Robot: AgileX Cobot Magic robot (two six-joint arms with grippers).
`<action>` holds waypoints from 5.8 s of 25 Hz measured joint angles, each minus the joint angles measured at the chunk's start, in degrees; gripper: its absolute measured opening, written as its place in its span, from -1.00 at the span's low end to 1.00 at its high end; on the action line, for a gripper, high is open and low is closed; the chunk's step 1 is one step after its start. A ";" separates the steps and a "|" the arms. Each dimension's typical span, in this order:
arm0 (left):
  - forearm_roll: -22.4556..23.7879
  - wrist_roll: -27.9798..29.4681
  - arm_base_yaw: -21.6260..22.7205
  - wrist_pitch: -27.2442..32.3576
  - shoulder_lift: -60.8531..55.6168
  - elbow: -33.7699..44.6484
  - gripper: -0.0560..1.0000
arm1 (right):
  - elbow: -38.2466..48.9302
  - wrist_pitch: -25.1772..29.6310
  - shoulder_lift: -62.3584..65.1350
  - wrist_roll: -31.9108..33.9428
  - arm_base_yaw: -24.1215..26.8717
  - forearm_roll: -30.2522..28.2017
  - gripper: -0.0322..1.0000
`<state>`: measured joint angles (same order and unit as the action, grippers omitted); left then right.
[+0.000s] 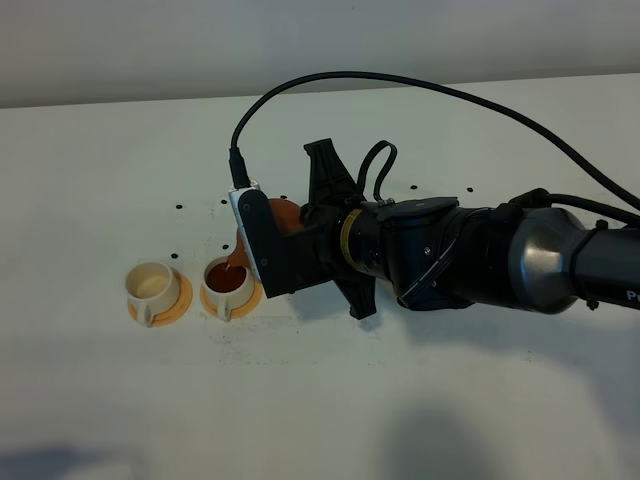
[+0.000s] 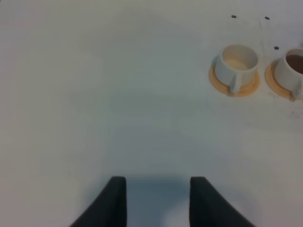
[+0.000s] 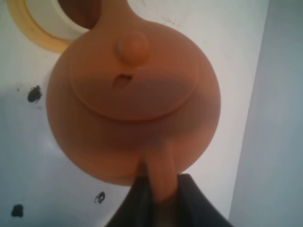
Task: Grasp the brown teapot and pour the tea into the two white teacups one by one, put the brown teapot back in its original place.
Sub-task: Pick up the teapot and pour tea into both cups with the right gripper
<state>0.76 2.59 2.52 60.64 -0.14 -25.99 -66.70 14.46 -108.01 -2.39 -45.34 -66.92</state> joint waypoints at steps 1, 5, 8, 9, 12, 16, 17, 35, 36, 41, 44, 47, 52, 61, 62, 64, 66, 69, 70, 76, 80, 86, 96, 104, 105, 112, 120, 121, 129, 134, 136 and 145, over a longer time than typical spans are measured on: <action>0.00 0.00 0.00 0.00 0.00 0.00 -0.28 | 0.00 0.00 0.00 0.00 0.00 -0.12 -0.72; 0.00 0.00 0.00 0.00 0.00 0.00 -0.28 | 0.00 -0.04 0.00 0.00 0.00 -0.46 -0.72; 0.00 0.00 0.00 0.00 0.00 0.00 -0.28 | 0.00 -0.04 0.00 0.00 0.00 -1.23 -0.72; 0.00 0.00 0.00 0.00 0.00 0.00 -0.28 | 0.00 -0.04 0.00 0.00 0.00 -1.22 -0.72; 0.00 0.00 0.00 0.00 0.00 0.00 -0.28 | 0.00 -0.04 0.00 0.00 0.00 -1.22 -0.72; 0.00 0.00 0.00 0.00 0.00 0.00 -0.28 | 0.00 -0.11 0.00 0.00 0.00 -1.22 -0.72; 0.00 0.00 0.00 0.00 0.00 0.00 -0.28 | 0.00 -0.11 0.00 0.00 0.00 -1.22 -0.72; 0.00 0.04 0.00 0.00 0.00 0.00 -0.28 | 0.00 -0.24 0.00 0.00 0.00 4.91 -0.72; 0.00 0.04 0.00 0.00 0.00 0.00 -0.28 | 0.00 -0.19 0.00 0.00 0.00 6.08 -0.72; 0.00 0.04 0.00 0.00 0.00 0.00 -0.28 | 0.00 -0.19 0.00 0.00 0.00 10.49 -0.72; 0.00 -0.02 0.00 0.00 0.00 0.00 -0.28 | -0.21 -0.06 0.00 0.00 0.00 12.44 -0.72; 0.00 -0.02 0.00 0.00 0.00 0.00 -0.28 | -1.58 0.24 0.00 0.00 0.00 15.17 -0.72; 0.00 -0.02 0.00 0.00 0.00 0.00 -0.28 | -4.63 1.31 0.01 0.00 0.00 21.10 -0.72; 0.00 -0.02 0.00 0.00 0.00 0.00 -0.28 | -8.00 2.85 0.01 0.00 2.14 37.70 -0.72; 0.00 -0.02 0.00 0.00 0.00 0.00 -0.28 | -8.00 3.09 0.01 0.00 2.69 39.41 -0.72; 0.00 -0.02 0.00 0.00 0.00 0.00 -0.28 | -8.00 3.18 0.01 0.00 3.85 42.63 -0.72; 0.00 -0.02 0.00 0.00 0.00 0.00 -0.28 | -8.00 3.25 0.01 0.00 4.94 45.74 -0.72; 0.00 -0.02 0.00 0.00 0.00 0.00 -0.28 | -8.00 3.59 0.01 0.00 6.03 50.64 -0.72; 0.00 -0.02 0.00 0.00 0.00 0.00 -0.28 | -8.00 3.64 0.01 0.00 6.34 51.80 -0.72; 0.00 -0.02 0.00 0.00 0.00 0.00 -0.28 | -8.00 2.74 -0.23 0.17 6.97 57.89 -0.72; 0.00 -0.02 0.00 0.00 0.00 0.00 -0.28 | -8.00 1.06 -1.42 0.24 7.02 61.52 -0.72; 0.00 -0.02 0.00 0.00 0.00 0.00 -0.28 | -8.00 -3.90 -2.34 0.23 7.02 63.67 -0.72; 0.00 -0.02 0.00 0.00 0.00 0.00 -0.28 | -3.74 -11.68 -2.34 0.19 7.33 65.40 -0.72; 0.00 0.04 0.00 0.00 0.00 0.00 -0.28 | 1.03 -17.62 -2.62 0.19 8.03 66.92 -0.72; 0.00 0.04 0.00 0.00 0.00 0.00 -0.28 | 1.20 -17.89 -2.94 0.19 8.14 66.92 -0.72; 0.00 -0.01 0.00 0.00 0.00 0.00 -0.28 | 1.37 -18.01 -6.56 0.19 8.20 66.92 -0.72; 0.00 -0.01 0.00 0.00 0.00 0.00 -0.28 | 1.41 -18.35 -6.96 0.19 8.20 66.92 -0.72; 0.00 -0.01 0.00 0.00 0.00 0.00 -0.28 | 1.41 -18.47 -7.02 0.19 8.20 66.92 -0.72; 0.00 -0.01 0.00 0.00 0.00 0.00 -0.28 | 1.41 -18.92 -8.73 0.19 8.20 67.34 -0.72; 0.00 -0.01 0.00 0.00 0.00 0.00 -0.28 | 1.41 -18.93 -10.10 0.19 8.20 67.39 -0.72; 0.00 -0.01 0.00 0.00 0.00 0.00 -0.28 | 1.41 -18.93 -10.34 0.19 8.20 67.46 -0.72; 0.00 -0.01 0.00 0.00 0.00 0.00 -0.28 | 1.41 -19.04 -9.93 0.19 8.20 67.27 -0.72</action>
<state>0.76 2.58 2.52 60.64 -0.14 -25.99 -65.29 -4.57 -117.94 -2.19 -37.13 0.36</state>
